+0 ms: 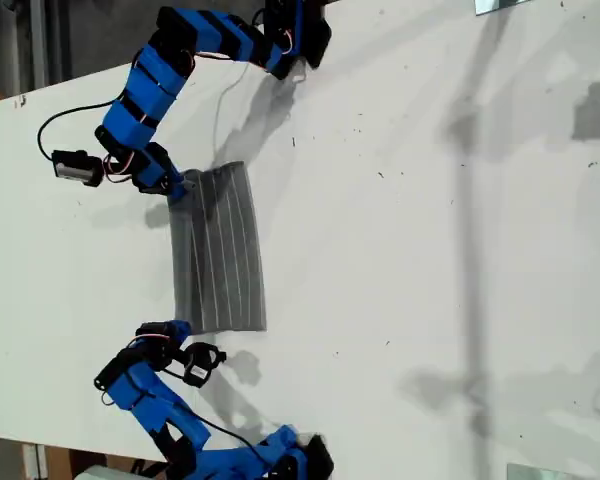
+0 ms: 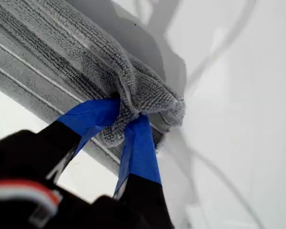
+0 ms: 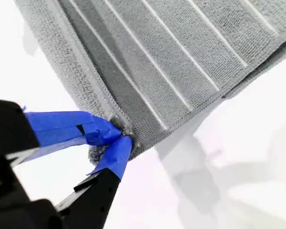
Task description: Grasp corners of a square towel and fold twice.
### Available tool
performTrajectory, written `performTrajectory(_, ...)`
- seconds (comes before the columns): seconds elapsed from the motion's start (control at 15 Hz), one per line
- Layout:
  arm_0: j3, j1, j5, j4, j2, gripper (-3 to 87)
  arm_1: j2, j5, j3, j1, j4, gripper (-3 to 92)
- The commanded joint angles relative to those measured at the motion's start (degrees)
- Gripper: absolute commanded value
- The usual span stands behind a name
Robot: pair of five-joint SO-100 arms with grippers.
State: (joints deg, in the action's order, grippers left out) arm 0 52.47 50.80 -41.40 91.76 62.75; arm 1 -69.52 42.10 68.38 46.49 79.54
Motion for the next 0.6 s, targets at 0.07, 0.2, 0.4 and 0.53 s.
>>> performTrajectory(0.07,2.55,-9.05,-3.34,2.99,8.53,-0.3,-9.23,-0.26,2.99,-3.08,2.46,-0.1)
performTrajectory(0.2,3.08,-14.77,-5.98,2.81,8.53,-0.3,-10.72,0.00,8.17,-6.06,2.37,-0.1)
performTrajectory(0.4,3.78,-19.69,-9.67,2.72,8.44,-0.3,-10.63,1.14,13.27,-9.14,1.93,-0.1)
performTrajectory(0.53,6.50,-19.78,-11.43,2.99,8.61,-0.3,-10.81,1.76,14.77,-10.55,1.85,-0.1)
